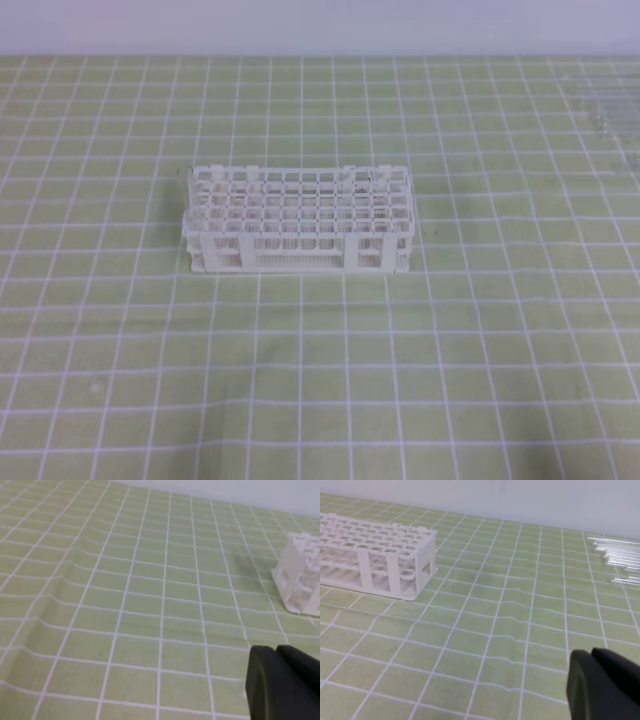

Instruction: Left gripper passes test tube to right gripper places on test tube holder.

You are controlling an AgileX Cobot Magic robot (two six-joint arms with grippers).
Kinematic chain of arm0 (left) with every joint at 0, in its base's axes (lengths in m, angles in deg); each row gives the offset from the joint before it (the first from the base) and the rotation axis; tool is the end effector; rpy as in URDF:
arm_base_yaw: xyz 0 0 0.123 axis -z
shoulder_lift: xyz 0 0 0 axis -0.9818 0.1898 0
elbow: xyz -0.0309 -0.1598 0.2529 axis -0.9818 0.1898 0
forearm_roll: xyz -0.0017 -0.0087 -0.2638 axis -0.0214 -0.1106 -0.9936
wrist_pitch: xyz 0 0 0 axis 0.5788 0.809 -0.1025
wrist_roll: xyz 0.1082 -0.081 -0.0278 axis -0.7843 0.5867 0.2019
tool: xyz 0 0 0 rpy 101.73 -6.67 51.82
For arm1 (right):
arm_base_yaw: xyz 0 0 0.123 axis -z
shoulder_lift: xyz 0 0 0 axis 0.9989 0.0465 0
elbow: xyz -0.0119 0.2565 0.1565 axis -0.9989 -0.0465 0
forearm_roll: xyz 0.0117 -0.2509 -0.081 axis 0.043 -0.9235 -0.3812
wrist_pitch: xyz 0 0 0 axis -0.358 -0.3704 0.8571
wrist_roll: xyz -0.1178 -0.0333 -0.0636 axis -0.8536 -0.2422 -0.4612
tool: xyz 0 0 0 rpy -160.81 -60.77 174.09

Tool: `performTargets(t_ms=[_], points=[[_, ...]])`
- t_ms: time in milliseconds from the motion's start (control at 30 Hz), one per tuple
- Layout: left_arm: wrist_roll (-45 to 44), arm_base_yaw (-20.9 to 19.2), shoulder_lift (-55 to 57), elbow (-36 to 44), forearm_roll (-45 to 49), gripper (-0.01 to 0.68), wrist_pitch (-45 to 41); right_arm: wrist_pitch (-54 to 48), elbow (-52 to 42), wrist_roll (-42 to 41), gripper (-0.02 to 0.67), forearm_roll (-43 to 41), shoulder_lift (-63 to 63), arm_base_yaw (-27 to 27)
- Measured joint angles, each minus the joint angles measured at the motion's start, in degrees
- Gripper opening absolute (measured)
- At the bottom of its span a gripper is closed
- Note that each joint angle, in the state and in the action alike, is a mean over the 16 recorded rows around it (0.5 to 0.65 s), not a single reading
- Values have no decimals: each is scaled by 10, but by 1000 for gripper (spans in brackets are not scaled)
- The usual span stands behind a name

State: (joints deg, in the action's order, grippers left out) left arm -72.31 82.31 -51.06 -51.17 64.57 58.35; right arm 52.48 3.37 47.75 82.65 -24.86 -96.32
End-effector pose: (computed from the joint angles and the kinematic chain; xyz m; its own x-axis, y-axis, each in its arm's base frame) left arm 0.0957 -0.0060 0.1750 -0.2039 -0.0889 -0.9749 0.0412 0.9942 -0.0993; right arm 0.0936 0.0248 0.1807 -0.1594 -0.0734 -0.9845 -0.2326 0.9719 -0.0348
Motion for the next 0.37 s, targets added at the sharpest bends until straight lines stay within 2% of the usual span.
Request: performTargets(t_ms=[367], points=[[-28,4,-5,2,4,-1,-8,0,0,0,-18,0,0,0]])
